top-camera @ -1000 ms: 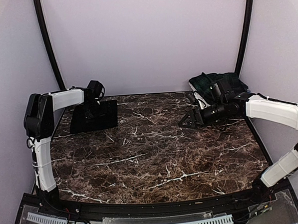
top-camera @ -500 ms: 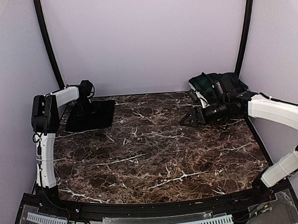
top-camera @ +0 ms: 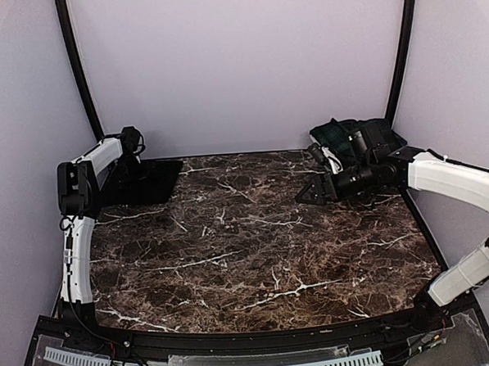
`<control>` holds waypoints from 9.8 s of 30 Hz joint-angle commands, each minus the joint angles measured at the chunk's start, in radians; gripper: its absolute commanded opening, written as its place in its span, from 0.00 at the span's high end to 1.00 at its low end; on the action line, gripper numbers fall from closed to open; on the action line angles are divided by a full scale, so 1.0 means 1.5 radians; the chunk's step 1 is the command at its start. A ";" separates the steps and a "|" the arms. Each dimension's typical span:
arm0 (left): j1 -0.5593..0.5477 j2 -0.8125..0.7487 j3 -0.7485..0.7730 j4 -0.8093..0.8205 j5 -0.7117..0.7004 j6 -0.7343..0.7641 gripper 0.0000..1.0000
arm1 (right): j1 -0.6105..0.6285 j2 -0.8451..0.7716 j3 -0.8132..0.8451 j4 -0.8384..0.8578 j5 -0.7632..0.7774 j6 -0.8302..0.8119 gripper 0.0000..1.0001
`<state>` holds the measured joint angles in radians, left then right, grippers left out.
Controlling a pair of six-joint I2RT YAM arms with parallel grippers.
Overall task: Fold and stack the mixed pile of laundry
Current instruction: Move the square folded T-shirt to the corner of the board, then pick up the crumpled skirt from the bin, then pass from the right arm to the left, then place the crumpled skirt at the center of the board, then move the bin to the corner of the board, then pick up the crumpled skirt from the center of the board.
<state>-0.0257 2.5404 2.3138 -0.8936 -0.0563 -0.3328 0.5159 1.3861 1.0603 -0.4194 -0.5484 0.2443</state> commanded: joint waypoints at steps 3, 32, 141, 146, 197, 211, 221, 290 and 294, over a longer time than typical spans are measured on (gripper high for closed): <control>0.048 0.060 0.028 -0.026 -0.008 -0.012 0.01 | -0.005 -0.026 0.019 -0.007 0.016 -0.001 0.21; -0.191 -0.463 -0.297 0.225 -0.047 0.110 0.01 | -0.136 0.006 0.205 -0.069 0.181 -0.069 0.17; -0.550 -0.606 -0.670 0.943 0.326 0.178 0.01 | -0.064 0.006 0.436 -0.024 -0.231 0.019 1.00; -0.582 -0.505 -0.576 0.952 0.318 0.217 0.01 | -0.039 0.014 0.393 0.019 -0.272 0.048 1.00; -0.393 -0.567 -0.107 0.825 0.136 0.105 1.00 | 0.113 -0.089 0.077 -0.125 0.027 -0.104 0.17; -0.393 -0.870 -0.722 0.768 0.176 -0.050 0.99 | 0.148 -0.077 0.049 -0.133 0.046 -0.094 0.17; -0.394 -0.954 -0.913 0.525 -0.038 -0.067 0.01 | 0.226 -0.062 0.037 -0.179 0.133 -0.065 0.17; -0.407 -0.758 -0.833 0.414 0.093 -0.008 0.01 | -0.087 0.319 0.483 -0.112 0.142 -0.140 0.11; -0.411 -0.693 -0.808 0.413 0.089 -0.011 0.01 | -0.068 0.267 0.394 -0.077 0.093 -0.110 0.12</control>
<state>-0.6319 1.4441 1.0515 -0.2420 0.0685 -0.3660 0.4015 1.8370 1.7641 -0.5953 -0.2985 0.0132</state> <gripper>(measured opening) 0.990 0.882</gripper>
